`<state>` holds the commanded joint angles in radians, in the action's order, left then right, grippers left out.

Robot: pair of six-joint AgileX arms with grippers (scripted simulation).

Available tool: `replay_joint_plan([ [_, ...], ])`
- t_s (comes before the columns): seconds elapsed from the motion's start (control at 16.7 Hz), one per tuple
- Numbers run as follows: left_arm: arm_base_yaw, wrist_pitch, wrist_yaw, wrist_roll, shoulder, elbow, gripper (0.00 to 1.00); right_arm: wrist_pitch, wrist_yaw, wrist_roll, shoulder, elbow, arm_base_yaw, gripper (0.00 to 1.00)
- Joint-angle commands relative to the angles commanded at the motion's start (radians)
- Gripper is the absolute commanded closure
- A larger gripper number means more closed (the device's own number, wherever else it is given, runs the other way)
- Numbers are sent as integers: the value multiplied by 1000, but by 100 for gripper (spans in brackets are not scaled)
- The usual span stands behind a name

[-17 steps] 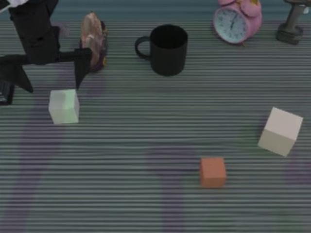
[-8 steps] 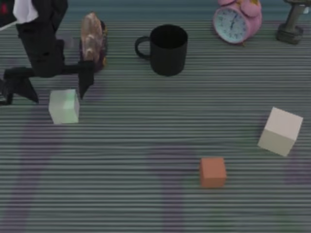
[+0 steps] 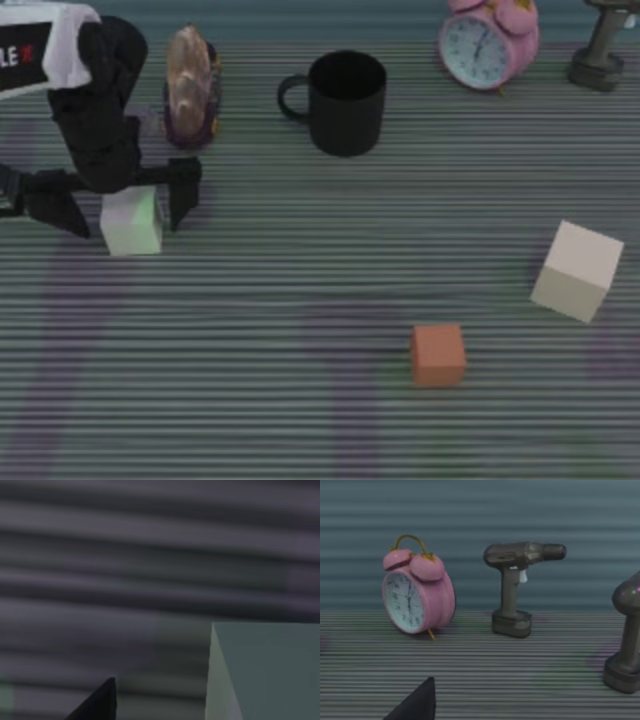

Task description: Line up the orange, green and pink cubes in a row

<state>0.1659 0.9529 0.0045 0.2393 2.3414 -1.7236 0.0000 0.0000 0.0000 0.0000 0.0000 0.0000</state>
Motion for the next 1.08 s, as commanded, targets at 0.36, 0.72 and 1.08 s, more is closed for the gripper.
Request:
replay_joint_plan([
  [0.36, 0, 0, 0, 0, 0, 0, 38, 0, 0, 0, 0, 0, 0, 0],
  [0.72, 0, 0, 0, 0, 0, 0, 83, 0, 0, 0, 0, 0, 0, 0],
  [1.08, 0, 0, 0, 0, 0, 0, 100, 0, 0, 0, 0, 0, 0, 0],
])
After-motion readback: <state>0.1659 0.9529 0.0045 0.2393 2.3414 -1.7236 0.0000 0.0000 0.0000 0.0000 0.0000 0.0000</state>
